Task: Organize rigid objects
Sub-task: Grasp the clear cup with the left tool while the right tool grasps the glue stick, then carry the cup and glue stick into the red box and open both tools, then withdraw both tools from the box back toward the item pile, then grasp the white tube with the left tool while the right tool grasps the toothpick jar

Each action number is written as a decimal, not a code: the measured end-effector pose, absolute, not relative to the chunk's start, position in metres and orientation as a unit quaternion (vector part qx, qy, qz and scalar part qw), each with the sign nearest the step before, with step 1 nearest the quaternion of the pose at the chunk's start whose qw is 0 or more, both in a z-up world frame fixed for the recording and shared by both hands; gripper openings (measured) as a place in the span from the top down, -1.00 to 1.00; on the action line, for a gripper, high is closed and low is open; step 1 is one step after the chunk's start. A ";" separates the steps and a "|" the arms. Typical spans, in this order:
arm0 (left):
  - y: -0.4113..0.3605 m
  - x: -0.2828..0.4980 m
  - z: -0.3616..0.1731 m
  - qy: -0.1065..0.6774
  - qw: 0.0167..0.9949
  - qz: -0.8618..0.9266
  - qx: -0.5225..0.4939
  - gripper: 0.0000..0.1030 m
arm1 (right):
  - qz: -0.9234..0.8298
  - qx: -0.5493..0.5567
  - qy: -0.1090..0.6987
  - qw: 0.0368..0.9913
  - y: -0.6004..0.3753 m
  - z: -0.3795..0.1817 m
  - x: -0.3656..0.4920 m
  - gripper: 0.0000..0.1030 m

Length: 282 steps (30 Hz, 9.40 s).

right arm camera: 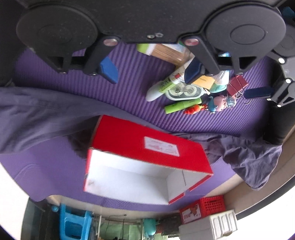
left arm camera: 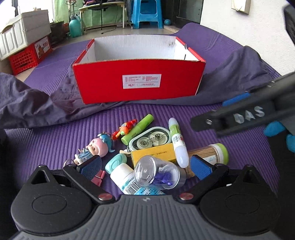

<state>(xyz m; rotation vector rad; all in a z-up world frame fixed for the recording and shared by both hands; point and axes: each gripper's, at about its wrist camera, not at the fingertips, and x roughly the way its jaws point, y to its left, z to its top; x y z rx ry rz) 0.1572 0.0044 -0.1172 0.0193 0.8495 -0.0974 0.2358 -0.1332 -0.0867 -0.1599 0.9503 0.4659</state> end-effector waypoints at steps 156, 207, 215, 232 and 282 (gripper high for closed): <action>0.055 0.336 0.027 0.425 0.902 -0.033 -0.066 -0.38 | 0.221 0.010 0.379 0.899 -0.130 0.004 0.318 -0.24; 0.047 0.139 -0.032 0.405 0.913 0.041 -0.034 -1.00 | 0.203 -0.003 0.391 0.898 -0.158 -0.033 0.165 -0.99; 0.061 0.143 -0.077 0.451 0.889 0.065 -0.042 -1.00 | 0.183 -0.003 0.430 0.884 -0.158 -0.070 0.170 -0.99; 0.046 0.165 -0.140 0.531 0.842 0.053 -0.079 -1.00 | 0.170 -0.028 0.483 0.859 -0.145 -0.124 0.196 -0.90; 0.060 0.155 -0.105 0.496 0.849 0.018 -0.179 0.47 | 0.183 0.006 0.476 0.860 -0.147 -0.094 0.202 -0.65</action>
